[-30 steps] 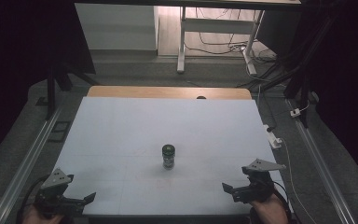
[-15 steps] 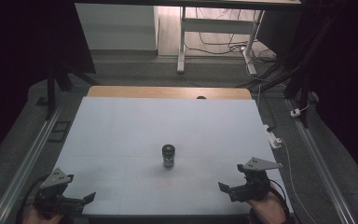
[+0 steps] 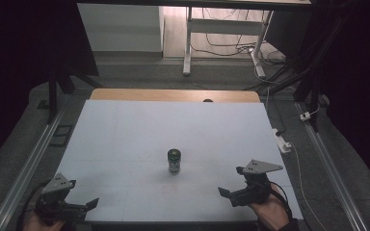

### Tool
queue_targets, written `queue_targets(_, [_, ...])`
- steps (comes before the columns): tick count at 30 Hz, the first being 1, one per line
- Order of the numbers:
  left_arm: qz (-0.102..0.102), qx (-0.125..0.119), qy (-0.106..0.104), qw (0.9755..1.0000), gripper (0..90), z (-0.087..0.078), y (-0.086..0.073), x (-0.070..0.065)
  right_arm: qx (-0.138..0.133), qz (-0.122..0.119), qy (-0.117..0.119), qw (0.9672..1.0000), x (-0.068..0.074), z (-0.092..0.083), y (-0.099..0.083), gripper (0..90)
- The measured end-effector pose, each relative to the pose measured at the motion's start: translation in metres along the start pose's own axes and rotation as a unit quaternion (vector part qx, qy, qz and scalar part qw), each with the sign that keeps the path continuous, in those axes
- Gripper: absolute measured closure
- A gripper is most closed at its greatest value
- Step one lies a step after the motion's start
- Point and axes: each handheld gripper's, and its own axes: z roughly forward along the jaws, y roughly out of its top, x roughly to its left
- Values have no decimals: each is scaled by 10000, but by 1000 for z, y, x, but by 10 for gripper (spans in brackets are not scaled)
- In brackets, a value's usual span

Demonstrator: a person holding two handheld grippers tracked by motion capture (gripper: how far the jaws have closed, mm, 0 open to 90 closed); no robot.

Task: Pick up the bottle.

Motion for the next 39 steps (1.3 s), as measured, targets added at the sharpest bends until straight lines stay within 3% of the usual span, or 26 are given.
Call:
queue_targets(14, [-17, 8, 1, 10000, 0, 0, 0, 0, 192, -98, 136, 9997, 3, 23, 10, 0])
queue_targets(21, [-2, 14, -1, 10000, 0, 0, 0, 0, 254, -368, 132, 9989, 8, 40, 17, 0])
queue_targets(33, [3, 19, -3, 10000, 0, 1, 0, 0, 231, -517, 316, 9979, 9, 61, 31, 0])
queue_targets(39, [15, 19, -4, 10000, 0, 1, 0, 0, 376, -594, 303, 9971, 12, 76, 36, 0])
